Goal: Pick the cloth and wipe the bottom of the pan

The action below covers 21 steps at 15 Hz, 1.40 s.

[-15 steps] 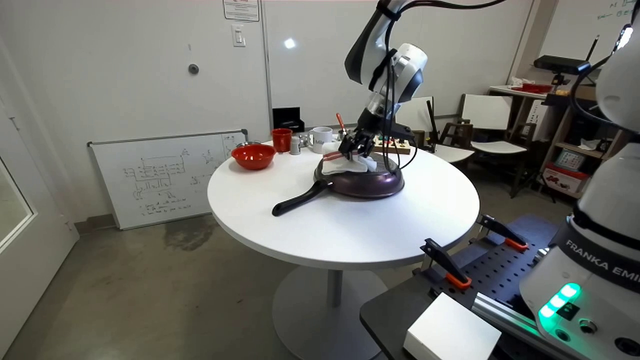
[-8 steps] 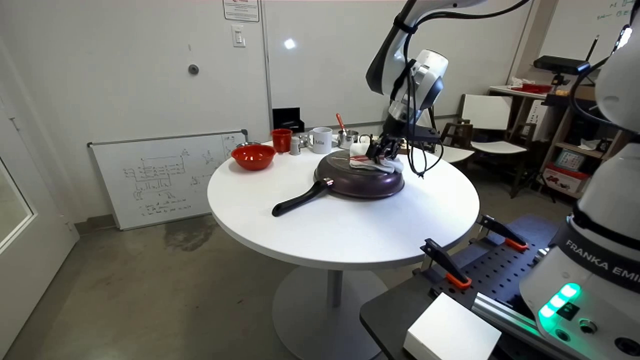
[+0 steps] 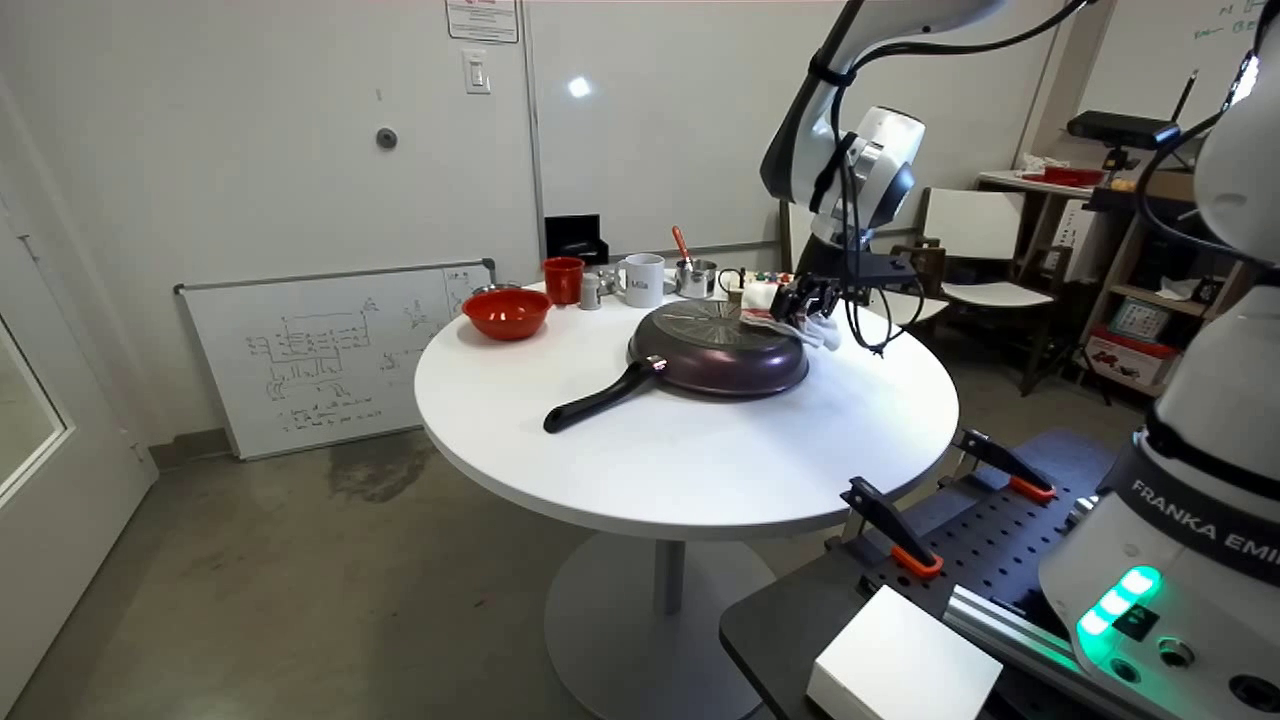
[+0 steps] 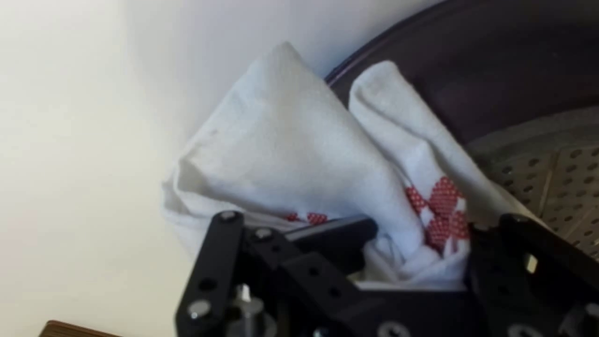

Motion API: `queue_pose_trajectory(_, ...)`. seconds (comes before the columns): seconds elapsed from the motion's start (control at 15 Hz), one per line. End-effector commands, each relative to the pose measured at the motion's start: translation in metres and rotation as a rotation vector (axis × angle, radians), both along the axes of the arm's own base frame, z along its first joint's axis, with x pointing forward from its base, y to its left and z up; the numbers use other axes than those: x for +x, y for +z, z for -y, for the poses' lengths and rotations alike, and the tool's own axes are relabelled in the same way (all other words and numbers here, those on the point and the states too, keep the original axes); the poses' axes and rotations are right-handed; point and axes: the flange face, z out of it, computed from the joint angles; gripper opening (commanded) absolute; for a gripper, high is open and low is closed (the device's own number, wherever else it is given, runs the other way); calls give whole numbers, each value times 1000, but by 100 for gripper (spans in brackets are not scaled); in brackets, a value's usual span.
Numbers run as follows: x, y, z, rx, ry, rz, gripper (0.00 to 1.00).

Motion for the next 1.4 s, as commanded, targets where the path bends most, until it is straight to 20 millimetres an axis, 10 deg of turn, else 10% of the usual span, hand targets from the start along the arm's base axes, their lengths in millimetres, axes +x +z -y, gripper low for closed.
queue_pose_trajectory(0.0,9,10,-23,17,11,10,2)
queue_pose_trajectory(0.67,-3,22,-148,150,324,-16,2)
queue_pose_trajectory(1.33,16,57,-132,130,298,45,0)
